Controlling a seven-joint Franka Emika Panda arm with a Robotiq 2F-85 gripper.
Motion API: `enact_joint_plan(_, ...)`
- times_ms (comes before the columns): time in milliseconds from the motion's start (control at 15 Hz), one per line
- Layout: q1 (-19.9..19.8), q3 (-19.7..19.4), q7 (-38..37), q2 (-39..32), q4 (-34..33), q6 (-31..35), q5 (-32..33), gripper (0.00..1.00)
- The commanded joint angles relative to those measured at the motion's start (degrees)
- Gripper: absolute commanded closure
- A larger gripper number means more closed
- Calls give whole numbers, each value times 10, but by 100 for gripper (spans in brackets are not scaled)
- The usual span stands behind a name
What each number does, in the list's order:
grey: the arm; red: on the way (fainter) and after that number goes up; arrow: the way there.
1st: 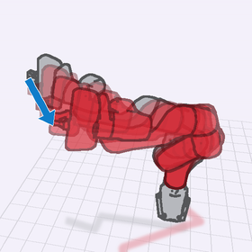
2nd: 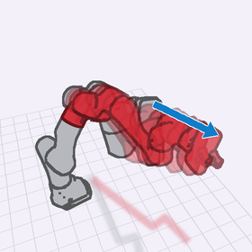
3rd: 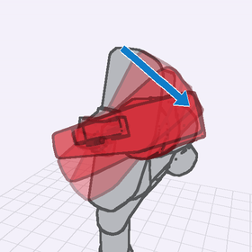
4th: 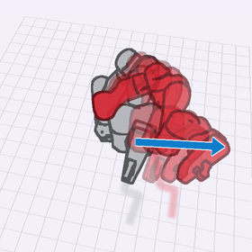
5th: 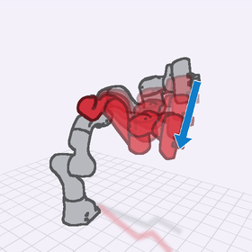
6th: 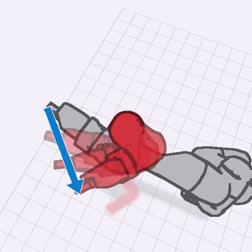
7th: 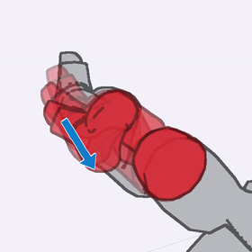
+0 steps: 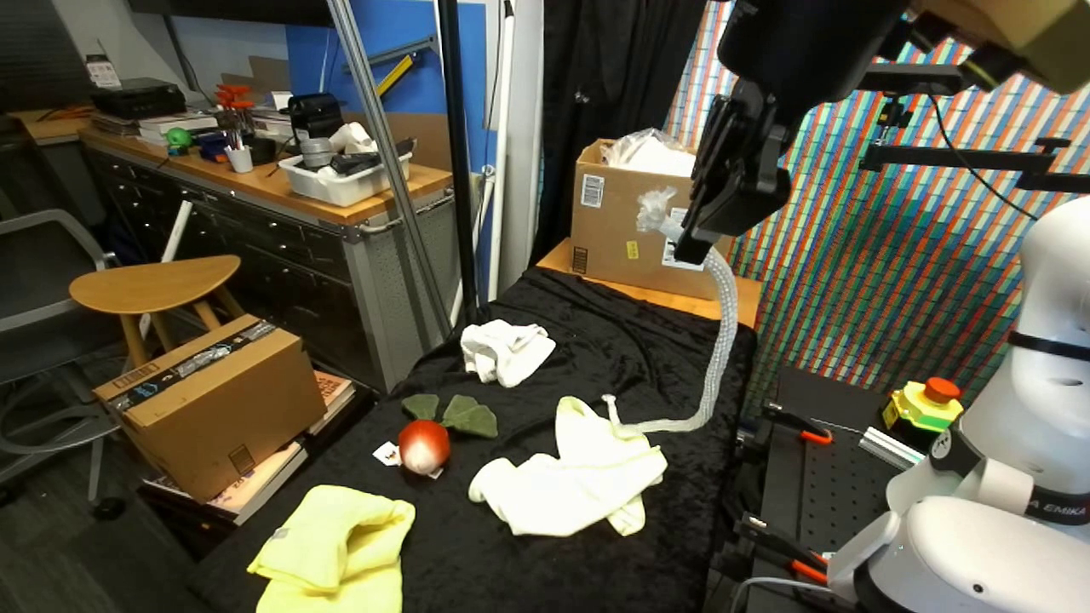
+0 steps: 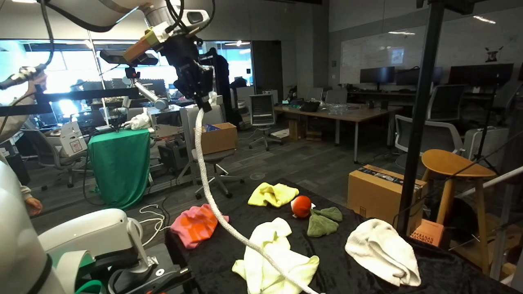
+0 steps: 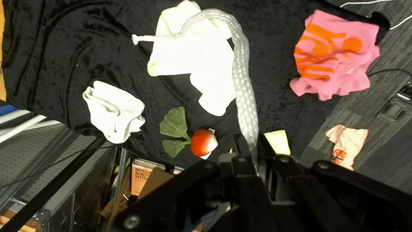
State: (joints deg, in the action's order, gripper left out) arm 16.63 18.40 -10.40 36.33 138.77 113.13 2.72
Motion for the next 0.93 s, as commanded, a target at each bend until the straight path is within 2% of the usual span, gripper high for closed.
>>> enact_joint_plan(0,6,9,-18,-5,-19,21,-31,92)
enact_joint_plan(400,-29,42,-104,-75,-26,91,-19,92)
enact_joint_plan(667,-72,65,-192,-172,-40,146,10,92)
enact_joint_plan(867,-103,73,-277,-250,-54,178,63,92)
